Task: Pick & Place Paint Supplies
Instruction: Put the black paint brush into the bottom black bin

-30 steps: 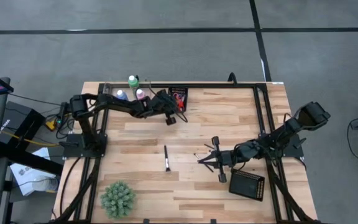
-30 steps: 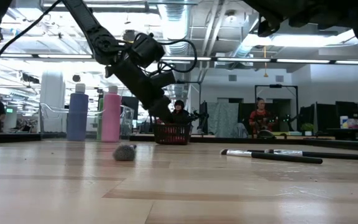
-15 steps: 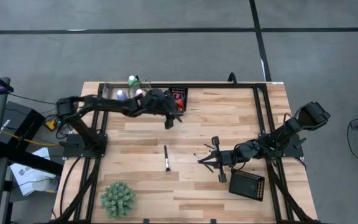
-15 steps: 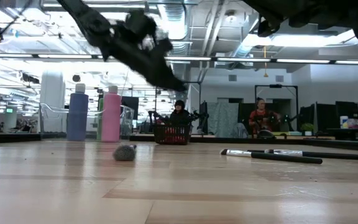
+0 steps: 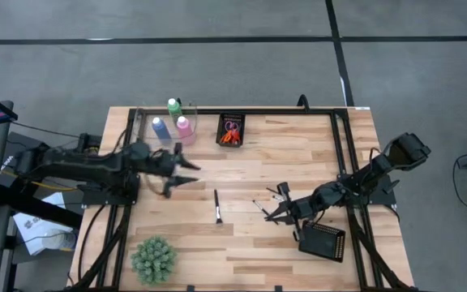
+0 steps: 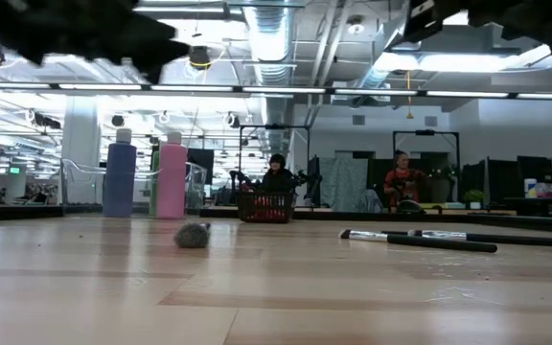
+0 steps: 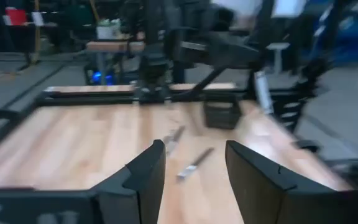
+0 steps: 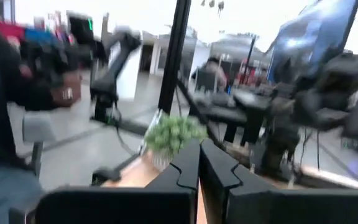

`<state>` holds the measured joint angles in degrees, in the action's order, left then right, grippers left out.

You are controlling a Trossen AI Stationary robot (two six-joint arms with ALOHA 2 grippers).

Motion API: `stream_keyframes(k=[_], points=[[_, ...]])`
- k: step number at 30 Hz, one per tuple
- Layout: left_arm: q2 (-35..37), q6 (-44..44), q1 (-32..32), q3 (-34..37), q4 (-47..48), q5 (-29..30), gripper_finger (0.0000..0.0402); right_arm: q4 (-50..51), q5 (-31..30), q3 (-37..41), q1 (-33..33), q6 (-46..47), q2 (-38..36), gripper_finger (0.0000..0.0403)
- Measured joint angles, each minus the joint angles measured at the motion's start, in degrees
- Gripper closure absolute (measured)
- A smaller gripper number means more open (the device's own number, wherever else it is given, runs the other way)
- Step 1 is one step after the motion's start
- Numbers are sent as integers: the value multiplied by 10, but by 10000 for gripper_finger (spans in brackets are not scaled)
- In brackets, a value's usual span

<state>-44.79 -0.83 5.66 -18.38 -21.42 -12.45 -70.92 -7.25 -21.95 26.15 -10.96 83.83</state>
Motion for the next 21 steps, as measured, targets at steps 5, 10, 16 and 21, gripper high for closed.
stream_keyframes(k=[5,10,16,21], points=[[133,45,-38,94,0,1,224,-108,-2,38,-23,3,10,385],[197,56,-53,138,-1,4,207,-107,-2,62,-66,48,-6,324],[196,44,-53,158,0,4,202,-116,19,149,-110,58,-86,250],[188,27,-53,164,-2,20,208,-56,29,214,-138,117,-182,225]])
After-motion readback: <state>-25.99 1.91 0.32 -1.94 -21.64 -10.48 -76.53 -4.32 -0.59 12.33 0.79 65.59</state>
